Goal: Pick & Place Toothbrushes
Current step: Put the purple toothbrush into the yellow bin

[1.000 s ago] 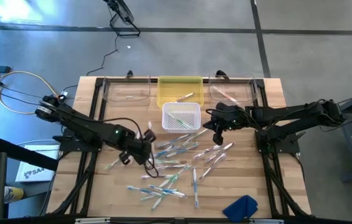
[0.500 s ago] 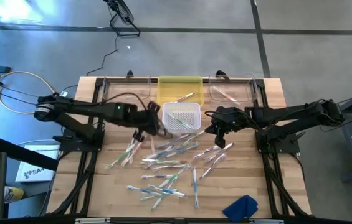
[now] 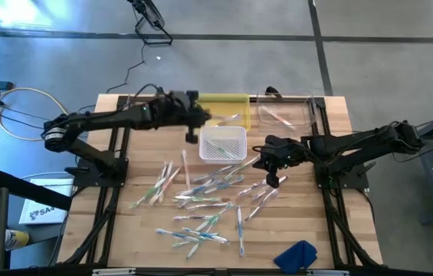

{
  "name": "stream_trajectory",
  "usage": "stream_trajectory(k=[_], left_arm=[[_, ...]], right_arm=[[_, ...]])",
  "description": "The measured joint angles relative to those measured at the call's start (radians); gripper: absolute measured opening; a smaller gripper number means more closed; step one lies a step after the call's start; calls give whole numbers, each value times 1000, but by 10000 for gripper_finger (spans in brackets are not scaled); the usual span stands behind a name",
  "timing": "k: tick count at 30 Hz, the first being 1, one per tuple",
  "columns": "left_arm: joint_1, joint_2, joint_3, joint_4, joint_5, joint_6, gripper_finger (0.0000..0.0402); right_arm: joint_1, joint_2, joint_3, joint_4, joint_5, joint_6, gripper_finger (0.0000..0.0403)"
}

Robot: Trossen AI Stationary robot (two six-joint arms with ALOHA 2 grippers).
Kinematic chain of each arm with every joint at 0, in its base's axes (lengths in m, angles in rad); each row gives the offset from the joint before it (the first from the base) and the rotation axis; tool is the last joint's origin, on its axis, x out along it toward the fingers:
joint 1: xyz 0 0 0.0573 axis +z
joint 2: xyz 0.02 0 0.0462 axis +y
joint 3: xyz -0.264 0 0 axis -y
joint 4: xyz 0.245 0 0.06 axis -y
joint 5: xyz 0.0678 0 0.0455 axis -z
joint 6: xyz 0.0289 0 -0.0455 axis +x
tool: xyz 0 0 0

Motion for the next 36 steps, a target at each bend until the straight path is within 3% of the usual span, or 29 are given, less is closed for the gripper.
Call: stream_trajectory(k=[7, 13, 19, 27, 36], left_arm=[[118, 31, 0, 32, 26, -110, 22], [184, 126, -1, 121, 154, -192, 22], [240, 234, 8, 192, 215, -272, 22], [260, 379, 152, 195, 262, -293, 22], [261, 517, 334, -6, 233, -297, 22]], right_arm=[[-5, 0, 0, 1, 13, -22, 2], [-5, 0, 0, 9, 13, -21, 2], [-5, 0, 0, 9, 13, -19, 2], [-5, 0, 0, 13, 13, -19, 2], [-5, 0, 0, 10, 13, -19, 2]])
